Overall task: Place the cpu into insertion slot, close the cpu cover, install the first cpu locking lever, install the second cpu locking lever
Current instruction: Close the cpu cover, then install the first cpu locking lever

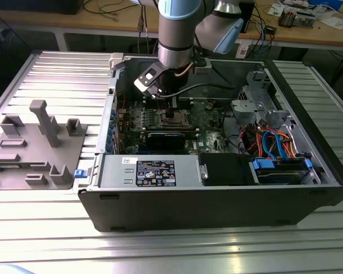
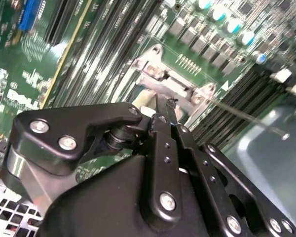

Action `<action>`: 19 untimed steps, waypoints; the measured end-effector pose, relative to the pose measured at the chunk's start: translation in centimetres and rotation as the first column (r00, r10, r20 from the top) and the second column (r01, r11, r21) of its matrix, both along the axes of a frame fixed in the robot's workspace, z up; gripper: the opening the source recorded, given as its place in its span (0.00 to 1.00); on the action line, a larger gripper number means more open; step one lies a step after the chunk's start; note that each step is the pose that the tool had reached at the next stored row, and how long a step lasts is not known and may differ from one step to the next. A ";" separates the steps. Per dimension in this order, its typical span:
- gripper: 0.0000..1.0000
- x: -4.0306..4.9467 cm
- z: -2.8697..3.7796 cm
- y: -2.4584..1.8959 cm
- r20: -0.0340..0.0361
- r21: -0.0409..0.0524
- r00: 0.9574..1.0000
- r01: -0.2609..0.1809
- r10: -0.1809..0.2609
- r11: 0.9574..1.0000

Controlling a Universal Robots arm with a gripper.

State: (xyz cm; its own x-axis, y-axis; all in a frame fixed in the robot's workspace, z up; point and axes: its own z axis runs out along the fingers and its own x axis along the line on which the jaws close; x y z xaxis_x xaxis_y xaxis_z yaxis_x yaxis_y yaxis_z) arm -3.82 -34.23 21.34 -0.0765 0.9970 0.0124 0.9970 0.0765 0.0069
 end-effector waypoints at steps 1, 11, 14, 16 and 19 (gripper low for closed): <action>0.11 0.22 0.00 0.00 0.000 0.000 1.000 0.000 0.000 1.000; 0.11 0.68 0.00 0.00 0.000 -0.001 1.000 0.000 0.000 1.000; 0.11 0.68 0.00 0.00 0.000 -0.001 1.000 0.000 0.000 1.000; 0.11 0.68 0.06 0.01 0.000 -0.001 1.000 0.000 0.000 1.000; 0.11 0.68 0.30 0.00 0.000 -0.001 1.000 0.000 0.000 1.000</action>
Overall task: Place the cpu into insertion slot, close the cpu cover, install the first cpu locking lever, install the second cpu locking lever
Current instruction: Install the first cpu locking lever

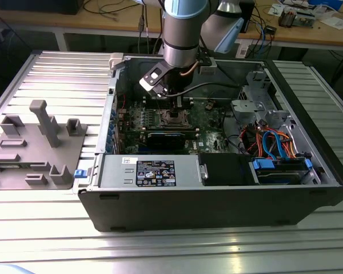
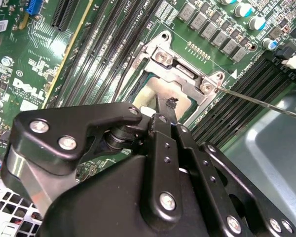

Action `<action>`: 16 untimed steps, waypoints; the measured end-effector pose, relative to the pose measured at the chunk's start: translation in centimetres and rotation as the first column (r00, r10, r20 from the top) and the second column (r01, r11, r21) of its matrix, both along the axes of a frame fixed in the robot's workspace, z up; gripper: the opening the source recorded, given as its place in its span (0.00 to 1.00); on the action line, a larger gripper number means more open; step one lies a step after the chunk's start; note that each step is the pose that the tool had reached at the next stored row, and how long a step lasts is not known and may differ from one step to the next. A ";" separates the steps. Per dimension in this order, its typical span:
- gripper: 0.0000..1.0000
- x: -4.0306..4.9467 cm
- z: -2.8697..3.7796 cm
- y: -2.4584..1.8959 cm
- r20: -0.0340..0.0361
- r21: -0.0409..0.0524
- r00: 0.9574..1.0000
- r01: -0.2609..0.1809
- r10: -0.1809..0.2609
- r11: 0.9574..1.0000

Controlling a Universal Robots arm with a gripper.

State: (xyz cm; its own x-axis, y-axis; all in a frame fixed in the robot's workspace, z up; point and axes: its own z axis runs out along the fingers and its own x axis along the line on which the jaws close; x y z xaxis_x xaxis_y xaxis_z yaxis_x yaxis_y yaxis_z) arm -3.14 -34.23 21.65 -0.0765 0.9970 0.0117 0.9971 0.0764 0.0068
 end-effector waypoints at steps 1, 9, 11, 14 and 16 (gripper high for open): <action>0.11 0.00 0.06 0.00 0.000 0.000 1.000 0.000 0.000 1.000; 0.11 0.00 1.01 0.01 0.000 0.000 1.000 0.004 -0.004 1.000; 0.11 0.01 1.02 0.00 0.000 -0.001 1.000 0.013 -0.013 1.000; 0.11 0.00 1.10 0.00 0.000 -0.002 1.000 0.019 -0.019 1.000; 0.11 0.00 1.31 0.00 0.000 -0.001 1.000 0.020 -0.020 1.000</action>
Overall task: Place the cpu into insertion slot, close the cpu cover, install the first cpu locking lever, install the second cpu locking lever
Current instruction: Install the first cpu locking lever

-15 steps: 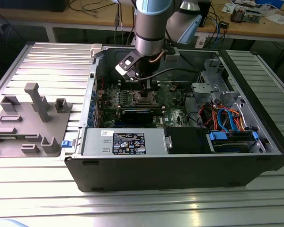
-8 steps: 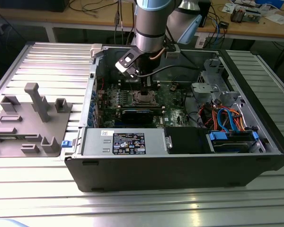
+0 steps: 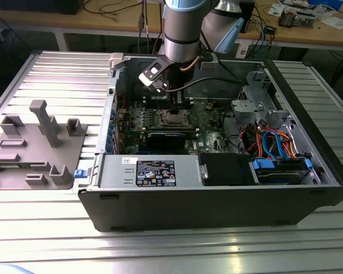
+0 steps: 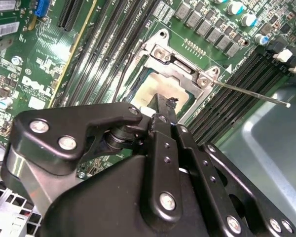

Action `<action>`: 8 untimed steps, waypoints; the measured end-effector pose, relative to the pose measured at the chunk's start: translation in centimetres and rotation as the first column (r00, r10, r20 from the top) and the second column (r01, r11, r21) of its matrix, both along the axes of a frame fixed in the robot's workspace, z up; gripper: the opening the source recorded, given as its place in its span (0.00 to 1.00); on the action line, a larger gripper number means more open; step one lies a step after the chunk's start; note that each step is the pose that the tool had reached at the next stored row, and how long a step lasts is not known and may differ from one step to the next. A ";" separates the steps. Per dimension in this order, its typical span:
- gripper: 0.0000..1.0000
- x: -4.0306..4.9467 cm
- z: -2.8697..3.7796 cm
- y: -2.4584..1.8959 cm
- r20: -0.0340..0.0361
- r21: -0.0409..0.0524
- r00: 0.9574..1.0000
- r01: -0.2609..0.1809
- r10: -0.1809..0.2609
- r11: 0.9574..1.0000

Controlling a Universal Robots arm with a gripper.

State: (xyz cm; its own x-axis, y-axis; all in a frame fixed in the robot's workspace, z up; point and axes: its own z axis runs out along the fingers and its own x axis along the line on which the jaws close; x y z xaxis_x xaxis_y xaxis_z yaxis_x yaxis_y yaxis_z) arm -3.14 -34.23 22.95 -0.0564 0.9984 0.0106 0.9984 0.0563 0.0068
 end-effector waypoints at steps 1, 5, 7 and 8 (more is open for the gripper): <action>0.11 0.00 0.10 0.00 0.000 0.000 1.000 0.000 0.000 1.000; 0.11 0.00 0.81 0.00 0.000 0.000 1.000 0.000 0.000 1.000; 0.11 0.00 1.13 0.00 0.000 0.000 1.000 0.000 0.000 1.000; 0.11 0.00 1.23 0.00 0.000 -0.001 1.000 0.000 0.000 1.000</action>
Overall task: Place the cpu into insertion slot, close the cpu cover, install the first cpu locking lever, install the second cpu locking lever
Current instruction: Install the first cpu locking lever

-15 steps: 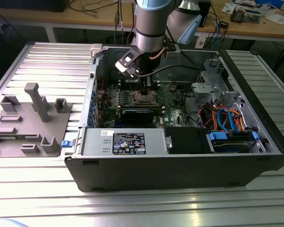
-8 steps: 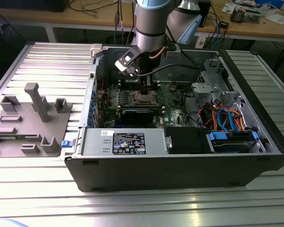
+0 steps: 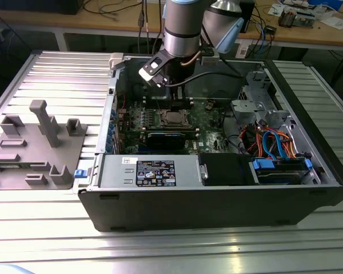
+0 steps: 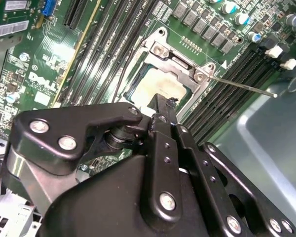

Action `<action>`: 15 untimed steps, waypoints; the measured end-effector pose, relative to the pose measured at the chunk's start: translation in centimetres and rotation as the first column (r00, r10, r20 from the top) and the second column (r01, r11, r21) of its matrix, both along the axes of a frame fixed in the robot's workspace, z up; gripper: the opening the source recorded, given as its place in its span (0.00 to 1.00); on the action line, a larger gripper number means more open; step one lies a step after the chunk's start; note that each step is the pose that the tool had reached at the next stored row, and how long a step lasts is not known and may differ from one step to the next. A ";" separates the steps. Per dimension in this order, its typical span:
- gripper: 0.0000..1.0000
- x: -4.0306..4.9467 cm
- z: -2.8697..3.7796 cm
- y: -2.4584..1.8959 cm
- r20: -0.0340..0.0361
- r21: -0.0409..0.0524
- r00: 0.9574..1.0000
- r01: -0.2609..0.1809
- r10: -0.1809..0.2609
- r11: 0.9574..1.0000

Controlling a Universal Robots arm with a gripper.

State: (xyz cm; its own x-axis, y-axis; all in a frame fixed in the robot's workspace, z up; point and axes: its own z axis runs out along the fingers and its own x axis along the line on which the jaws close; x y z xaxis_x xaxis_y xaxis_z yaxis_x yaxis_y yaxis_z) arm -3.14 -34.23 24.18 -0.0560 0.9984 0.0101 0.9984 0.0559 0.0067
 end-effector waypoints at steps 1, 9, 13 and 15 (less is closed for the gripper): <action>0.11 0.00 0.13 0.00 0.000 0.000 1.000 0.000 0.000 1.000; 0.11 0.00 1.24 0.00 0.000 -0.004 1.000 0.003 -0.003 1.000; 0.11 0.00 1.89 0.00 0.000 -0.004 1.000 0.003 -0.003 1.000; 0.11 0.00 2.19 0.00 0.001 -0.005 1.000 0.003 -0.003 1.000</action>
